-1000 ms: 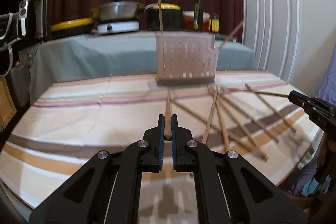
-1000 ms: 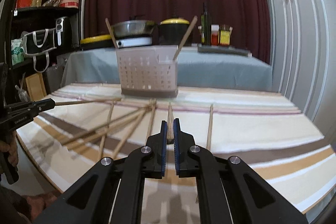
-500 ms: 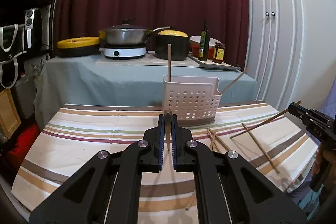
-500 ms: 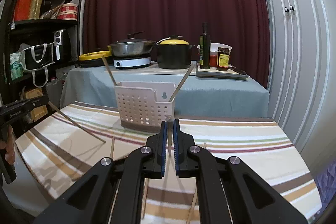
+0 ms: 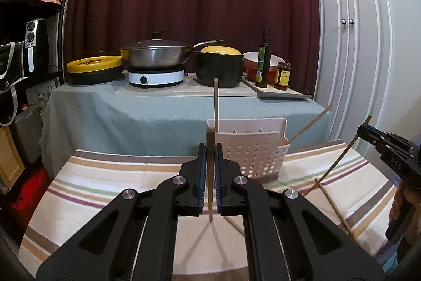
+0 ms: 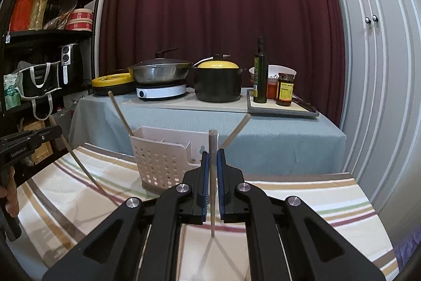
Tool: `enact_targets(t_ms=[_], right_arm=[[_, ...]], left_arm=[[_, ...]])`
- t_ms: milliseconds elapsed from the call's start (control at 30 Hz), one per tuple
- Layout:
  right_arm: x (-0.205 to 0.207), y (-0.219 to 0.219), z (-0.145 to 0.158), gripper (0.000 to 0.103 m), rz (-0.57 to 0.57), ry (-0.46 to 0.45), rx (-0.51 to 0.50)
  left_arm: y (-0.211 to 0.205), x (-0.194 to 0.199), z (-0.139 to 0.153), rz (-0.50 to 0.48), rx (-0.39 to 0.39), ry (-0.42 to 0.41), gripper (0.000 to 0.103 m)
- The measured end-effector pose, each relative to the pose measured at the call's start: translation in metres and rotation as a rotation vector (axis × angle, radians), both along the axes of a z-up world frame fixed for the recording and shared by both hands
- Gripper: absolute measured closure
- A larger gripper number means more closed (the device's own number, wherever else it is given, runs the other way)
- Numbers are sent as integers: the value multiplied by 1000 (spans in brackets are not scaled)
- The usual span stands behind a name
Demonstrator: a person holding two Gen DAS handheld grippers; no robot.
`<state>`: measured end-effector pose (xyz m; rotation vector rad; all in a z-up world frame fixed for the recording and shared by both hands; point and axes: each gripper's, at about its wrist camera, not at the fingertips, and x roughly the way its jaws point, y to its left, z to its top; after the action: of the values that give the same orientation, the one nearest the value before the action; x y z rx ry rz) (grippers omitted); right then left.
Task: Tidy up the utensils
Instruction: 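Carry the left tool's chopstick into the holder while the right tool carries its chopstick there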
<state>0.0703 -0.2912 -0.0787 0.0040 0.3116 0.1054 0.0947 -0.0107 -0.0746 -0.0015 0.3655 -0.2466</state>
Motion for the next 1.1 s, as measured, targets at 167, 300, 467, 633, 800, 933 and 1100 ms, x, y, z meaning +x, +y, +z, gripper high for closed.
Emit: enact_targets(t_ms=[167,300,467,633,800,933,1100], right_arm=[[11,-1,6,96,0,-4,18],[10,-2,21,96,5,-33,34],[10,-3,52,96,29,-104,56],[19,-3,82,96,53,-180,74],[39,0,101,96,72,-222,87],[57,3,113,96,77,-243,88],[74,3,118,96,79,-247,95]], left_arm=[[-4,15,6,-13,-10,0,96],[-5,16,21,-27,-24,-20,96],[-9,15,50,-59,-51,-74,96],[-16,20,82,-89,-75,-139,96],[-28,38,113,-96,-79,-215,96],[-40,59,127,-90,-62,-250,96],[-52,84,130,-76,-46,-263,96]])
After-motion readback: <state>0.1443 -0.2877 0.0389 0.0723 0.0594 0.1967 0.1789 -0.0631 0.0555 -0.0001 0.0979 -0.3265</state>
